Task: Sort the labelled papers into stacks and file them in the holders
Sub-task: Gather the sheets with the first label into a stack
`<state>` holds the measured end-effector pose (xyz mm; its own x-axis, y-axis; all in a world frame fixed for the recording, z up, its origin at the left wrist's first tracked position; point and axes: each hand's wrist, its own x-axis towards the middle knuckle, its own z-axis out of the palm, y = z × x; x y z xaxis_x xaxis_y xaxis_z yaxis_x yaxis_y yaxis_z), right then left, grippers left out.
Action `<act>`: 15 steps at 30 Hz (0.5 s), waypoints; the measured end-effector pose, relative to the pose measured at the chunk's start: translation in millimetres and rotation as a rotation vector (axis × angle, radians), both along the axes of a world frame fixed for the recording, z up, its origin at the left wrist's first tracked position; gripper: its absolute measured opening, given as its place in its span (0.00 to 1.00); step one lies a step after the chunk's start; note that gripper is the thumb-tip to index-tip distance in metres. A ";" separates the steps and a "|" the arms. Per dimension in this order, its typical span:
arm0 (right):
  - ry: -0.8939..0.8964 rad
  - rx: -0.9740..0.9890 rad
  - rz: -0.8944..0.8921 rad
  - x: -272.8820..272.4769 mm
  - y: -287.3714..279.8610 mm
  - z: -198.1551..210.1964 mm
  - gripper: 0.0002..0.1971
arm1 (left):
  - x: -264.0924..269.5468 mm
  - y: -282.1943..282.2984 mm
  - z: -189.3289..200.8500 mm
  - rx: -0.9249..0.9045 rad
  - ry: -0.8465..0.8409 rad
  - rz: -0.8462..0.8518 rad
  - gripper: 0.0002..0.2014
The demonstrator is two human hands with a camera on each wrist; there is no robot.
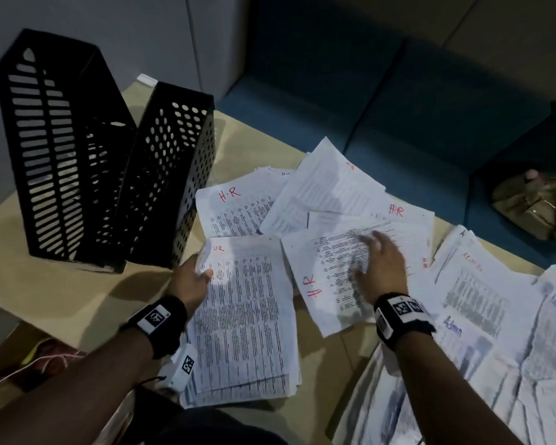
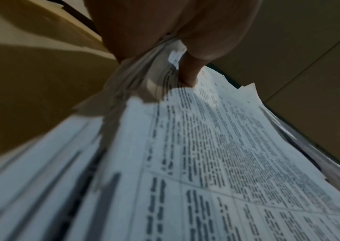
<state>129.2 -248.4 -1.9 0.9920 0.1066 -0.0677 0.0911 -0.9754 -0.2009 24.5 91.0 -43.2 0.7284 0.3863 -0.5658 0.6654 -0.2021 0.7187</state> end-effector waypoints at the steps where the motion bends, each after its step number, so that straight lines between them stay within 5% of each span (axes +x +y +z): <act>1: 0.138 -0.050 0.166 3.3 4.6 -3.0 0.38 | 0.8 -1.0 -1.2 0.014 -0.005 -0.010 0.22; 4: 0.507 -0.167 0.303 2.0 22.1 -11.1 0.43 | -0.9 0.0 -6.7 0.050 -0.037 -0.033 0.22; 9: 0.533 -0.029 0.259 -7.5 57.4 -12.6 0.46 | -5.7 3.3 -14.5 0.076 -0.054 -0.051 0.19; 13: 0.363 -0.129 0.337 11.4 60.3 -12.4 0.51 | -4.8 5.1 -15.5 0.056 -0.065 -0.066 0.20; 15: 0.439 -0.181 0.329 22.6 57.2 -14.6 0.58 | -5.4 6.1 -15.2 0.053 -0.073 -0.073 0.21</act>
<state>151.8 -191.2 -16.4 0.7834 0.3528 -0.5117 0.3407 -0.9323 -0.1211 19.0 97.1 -58.4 0.7941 0.3583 -0.4909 0.5940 -0.2870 0.7515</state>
